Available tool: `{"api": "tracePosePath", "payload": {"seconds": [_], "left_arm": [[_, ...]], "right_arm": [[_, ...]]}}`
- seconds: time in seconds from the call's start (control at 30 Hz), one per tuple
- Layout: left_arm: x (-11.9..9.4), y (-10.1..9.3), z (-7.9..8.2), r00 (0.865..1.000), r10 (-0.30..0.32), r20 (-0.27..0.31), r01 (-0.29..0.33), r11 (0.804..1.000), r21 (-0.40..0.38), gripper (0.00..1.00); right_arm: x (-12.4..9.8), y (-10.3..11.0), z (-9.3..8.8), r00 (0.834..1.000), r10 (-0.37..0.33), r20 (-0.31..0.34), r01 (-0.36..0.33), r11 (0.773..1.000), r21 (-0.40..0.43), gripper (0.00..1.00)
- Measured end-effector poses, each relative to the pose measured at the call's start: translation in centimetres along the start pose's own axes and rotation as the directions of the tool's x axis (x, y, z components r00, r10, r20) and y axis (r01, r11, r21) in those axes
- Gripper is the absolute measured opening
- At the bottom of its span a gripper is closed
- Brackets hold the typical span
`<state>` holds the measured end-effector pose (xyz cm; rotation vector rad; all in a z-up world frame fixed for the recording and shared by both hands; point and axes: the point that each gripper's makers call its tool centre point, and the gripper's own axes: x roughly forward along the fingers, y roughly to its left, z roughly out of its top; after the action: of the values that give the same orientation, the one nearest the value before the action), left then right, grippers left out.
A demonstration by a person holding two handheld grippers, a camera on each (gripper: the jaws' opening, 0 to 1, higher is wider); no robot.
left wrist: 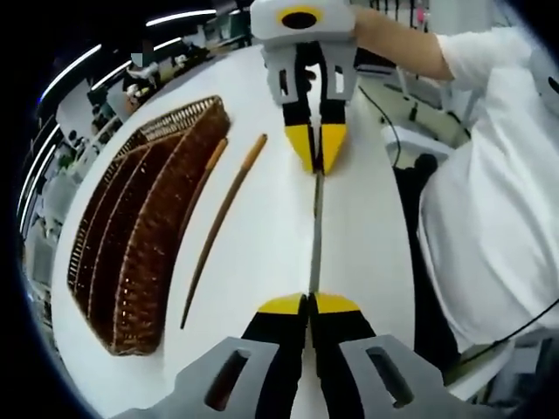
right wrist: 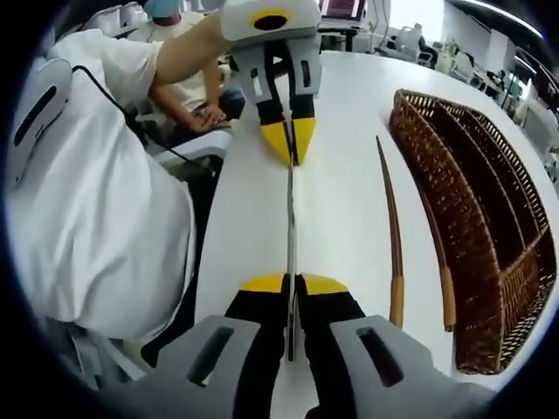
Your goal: Arrange the knives, forks, and spoons in their matching storage slots by inserting each utensil handle-first until every utensil is classified and aligned in the correct compartment
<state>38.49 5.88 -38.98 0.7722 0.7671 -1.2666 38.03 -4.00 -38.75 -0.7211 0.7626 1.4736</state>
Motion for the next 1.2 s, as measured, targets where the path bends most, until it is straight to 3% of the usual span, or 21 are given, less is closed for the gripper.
{"api": "tracePosePath", "payload": {"seconds": [0.37,0.63,1.2], "left_arm": [[-0.1,0.1,0.0,1.0,0.006,0.002,-0.006,1.0,-0.006,0.01],[-1.9,1.5,0.6,0.999,0.032,0.021,-0.032,0.999,-0.007,0.01],[-6.0,7.0,2.3,0.993,0.113,0.026,-0.112,0.994,-0.007,0.01]], "right_arm": [[0.1,-0.3,-0.2,0.999,-0.039,-0.023,0.039,0.999,-0.035,0.04],[-1.2,-1.4,1.3,0.998,-0.057,-0.003,0.056,0.998,-0.035,0.04],[-4.9,-6.9,5.7,0.994,-0.108,-0.019,0.107,0.992,-0.07,0.04]]}}
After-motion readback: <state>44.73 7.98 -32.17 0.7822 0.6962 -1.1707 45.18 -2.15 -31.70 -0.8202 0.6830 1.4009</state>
